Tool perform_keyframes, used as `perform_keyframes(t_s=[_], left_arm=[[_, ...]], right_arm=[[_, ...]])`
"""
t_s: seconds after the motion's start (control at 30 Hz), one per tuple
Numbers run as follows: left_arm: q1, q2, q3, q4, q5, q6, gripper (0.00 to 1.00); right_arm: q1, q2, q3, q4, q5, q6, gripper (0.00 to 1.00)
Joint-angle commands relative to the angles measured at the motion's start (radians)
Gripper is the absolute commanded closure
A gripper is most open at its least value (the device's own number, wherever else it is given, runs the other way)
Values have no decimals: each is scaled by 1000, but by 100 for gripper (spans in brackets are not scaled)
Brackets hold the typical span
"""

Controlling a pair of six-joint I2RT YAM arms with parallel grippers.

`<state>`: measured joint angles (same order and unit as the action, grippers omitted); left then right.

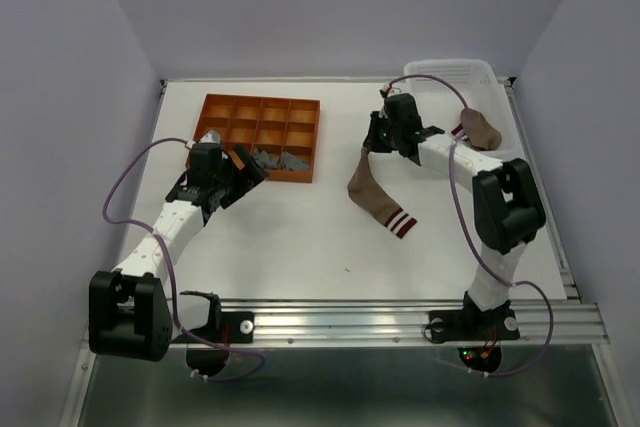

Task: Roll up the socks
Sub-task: Move the sock to the center of the board

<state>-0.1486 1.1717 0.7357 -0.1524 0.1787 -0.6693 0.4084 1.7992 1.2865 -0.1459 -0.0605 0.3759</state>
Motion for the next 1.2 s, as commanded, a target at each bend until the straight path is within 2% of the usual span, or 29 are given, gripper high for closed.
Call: perform_keyframes(t_s=[0.0,0.03,0.17,0.2,0.3,0.37,0.4,0.5,0.63,0.87,1.03,1.13,1.17], left_arm=[[-2,16,53,40,30,17,3],[-2,19,54,40,31,16,3],[-3,25,60,40,27,19,3],[-3,26,62,40,27,19,3],[-5,28,65,40,27,17,3],[-6,31,67,40,25,16,3],[-8,35,68,42,27,14,3],[-20,46,80,43,33,17,3],[-61,65,111,51,28,22,2],[-227,181,238,92,18,31,1],[-362,391,407,117,47,60,1],[-405,544,551,105,96,74,1],[-434,616,641,102,140,82,1]], right_arm=[[-23,110,164,66,140,-92,71],[-23,153,184,66,161,-113,60],[-23,203,250,62,217,-215,56],[-23,201,257,55,223,-238,53],[-23,152,260,-7,131,-281,43],[-23,103,200,-29,65,-287,26],[-23,42,168,-29,-14,-278,0],[-23,-52,25,-29,-73,-235,0],[-23,-229,-171,3,-94,-69,0],[-23,-449,-473,-41,-140,66,0],[-23,-491,-579,-38,-226,40,0],[-23,-472,-611,-34,-226,17,0],[-23,-466,-621,-34,-234,12,0]])
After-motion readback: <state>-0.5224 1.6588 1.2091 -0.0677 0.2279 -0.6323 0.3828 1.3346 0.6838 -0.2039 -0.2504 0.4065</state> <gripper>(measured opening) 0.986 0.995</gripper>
